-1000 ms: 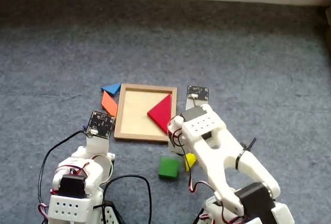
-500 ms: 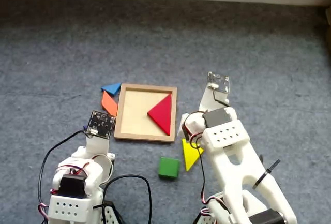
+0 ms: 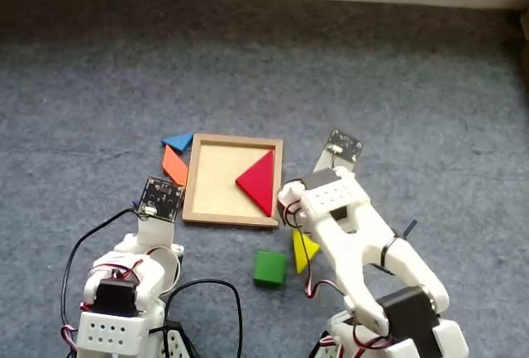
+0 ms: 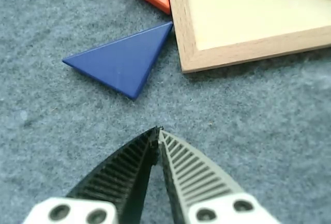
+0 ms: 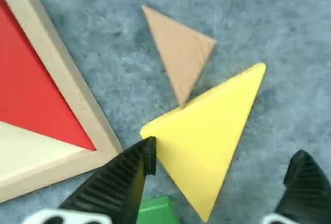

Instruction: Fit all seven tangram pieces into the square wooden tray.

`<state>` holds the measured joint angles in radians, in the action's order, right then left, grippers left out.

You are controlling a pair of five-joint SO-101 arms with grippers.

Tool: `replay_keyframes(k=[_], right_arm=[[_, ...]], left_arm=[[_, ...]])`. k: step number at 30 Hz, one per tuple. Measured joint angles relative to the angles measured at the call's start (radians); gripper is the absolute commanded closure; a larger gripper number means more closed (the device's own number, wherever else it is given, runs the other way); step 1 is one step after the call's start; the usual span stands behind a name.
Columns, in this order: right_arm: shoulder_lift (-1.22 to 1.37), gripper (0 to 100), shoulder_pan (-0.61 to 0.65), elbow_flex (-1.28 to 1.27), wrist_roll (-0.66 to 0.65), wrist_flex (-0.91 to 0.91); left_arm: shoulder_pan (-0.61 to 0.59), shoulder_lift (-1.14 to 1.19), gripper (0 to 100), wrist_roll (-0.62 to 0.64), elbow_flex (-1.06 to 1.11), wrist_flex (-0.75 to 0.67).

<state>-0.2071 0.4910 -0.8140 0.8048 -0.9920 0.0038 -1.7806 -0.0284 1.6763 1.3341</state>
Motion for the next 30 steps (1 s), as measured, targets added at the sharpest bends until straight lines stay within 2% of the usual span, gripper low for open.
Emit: replay_keyframes(k=[12,30], right_arm=[[0.038,62.3,0.006,0.017,0.06,0.13],[0.173,62.4,0.003,0.048,0.066,0.1]], left_arm=[[0.0,0.0,100,0.0,0.0,0.0],[0.0,0.0,100,0.0,0.0,0.0]])
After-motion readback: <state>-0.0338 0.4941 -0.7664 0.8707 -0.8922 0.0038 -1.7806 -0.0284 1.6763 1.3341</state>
